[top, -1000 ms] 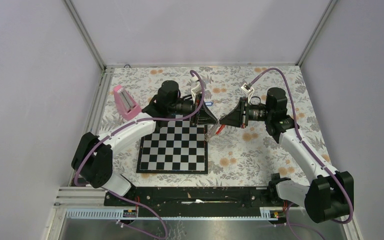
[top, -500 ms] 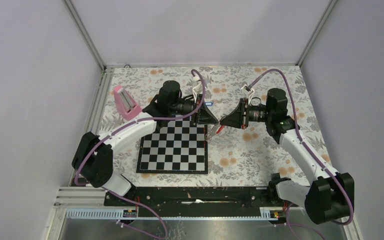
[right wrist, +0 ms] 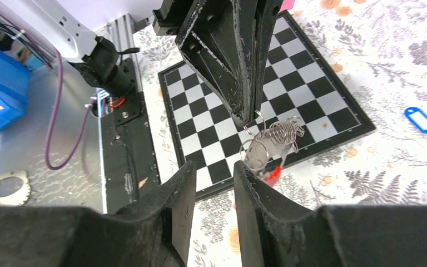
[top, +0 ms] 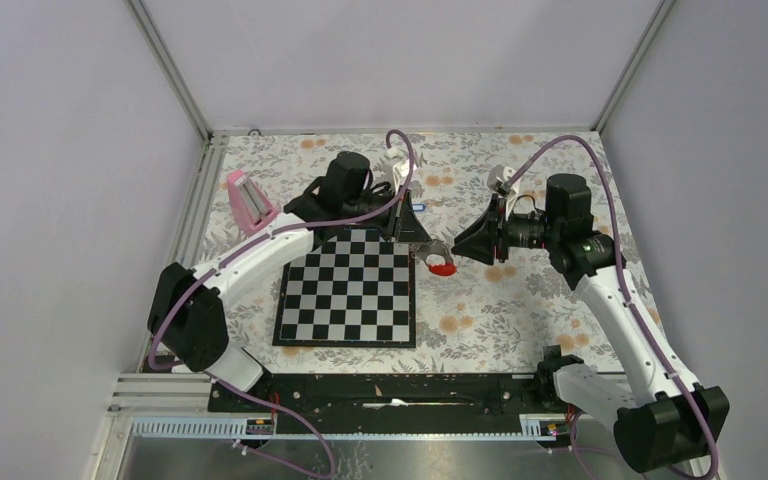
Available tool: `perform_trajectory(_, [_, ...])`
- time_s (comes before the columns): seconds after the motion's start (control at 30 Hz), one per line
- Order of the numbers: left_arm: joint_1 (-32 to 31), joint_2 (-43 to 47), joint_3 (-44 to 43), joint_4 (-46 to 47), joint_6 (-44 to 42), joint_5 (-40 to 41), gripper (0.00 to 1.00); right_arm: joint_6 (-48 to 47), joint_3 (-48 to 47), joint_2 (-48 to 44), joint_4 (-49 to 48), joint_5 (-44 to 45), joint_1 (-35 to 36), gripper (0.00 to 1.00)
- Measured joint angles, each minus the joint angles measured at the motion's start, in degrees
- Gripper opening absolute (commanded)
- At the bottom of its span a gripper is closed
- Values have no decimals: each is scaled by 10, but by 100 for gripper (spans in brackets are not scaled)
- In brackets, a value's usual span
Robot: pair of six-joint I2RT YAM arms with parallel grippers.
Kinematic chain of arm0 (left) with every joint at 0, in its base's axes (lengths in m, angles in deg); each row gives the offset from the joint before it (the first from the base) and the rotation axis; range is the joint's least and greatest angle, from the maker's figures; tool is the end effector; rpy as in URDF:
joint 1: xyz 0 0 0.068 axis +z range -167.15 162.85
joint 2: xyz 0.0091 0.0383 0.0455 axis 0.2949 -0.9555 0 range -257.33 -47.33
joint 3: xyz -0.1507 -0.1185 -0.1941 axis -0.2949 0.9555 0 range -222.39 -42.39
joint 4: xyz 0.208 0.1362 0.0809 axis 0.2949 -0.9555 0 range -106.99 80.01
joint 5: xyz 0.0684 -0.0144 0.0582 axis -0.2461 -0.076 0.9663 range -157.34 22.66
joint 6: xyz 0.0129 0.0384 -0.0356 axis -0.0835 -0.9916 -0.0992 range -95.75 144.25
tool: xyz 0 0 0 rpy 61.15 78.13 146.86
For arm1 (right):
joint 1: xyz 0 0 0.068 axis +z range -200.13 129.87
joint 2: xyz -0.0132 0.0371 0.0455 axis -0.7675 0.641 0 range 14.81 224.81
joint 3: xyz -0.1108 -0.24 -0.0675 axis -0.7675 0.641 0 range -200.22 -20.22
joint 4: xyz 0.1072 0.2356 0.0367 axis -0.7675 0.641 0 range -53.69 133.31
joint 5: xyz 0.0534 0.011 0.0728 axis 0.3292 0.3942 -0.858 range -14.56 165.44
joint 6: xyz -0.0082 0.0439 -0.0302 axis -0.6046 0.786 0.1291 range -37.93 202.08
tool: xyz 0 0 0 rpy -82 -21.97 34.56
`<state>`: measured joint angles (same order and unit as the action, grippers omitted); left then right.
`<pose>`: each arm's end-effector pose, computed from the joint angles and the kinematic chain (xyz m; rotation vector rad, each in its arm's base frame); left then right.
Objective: Put the keys on the keyring
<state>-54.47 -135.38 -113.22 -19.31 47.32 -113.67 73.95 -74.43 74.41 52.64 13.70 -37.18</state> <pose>0.2636 -0.2333 0.3181 0.8231 2.0433 -1.4495 0.2077 0.0799 0.3444 -1.0152 1.5870 1.0926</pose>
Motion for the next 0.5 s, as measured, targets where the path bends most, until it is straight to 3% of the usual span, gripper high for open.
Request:
perform_trajectory(0.27, [-1, 1, -12, -25, -57, 18, 0, -60, -12, -15, 53, 28, 0, 42])
perform_trajectory(0.5, [-2, 47, 56, 75, -169, -29, 0, -81, -12, -14, 61, 28, 0, 42])
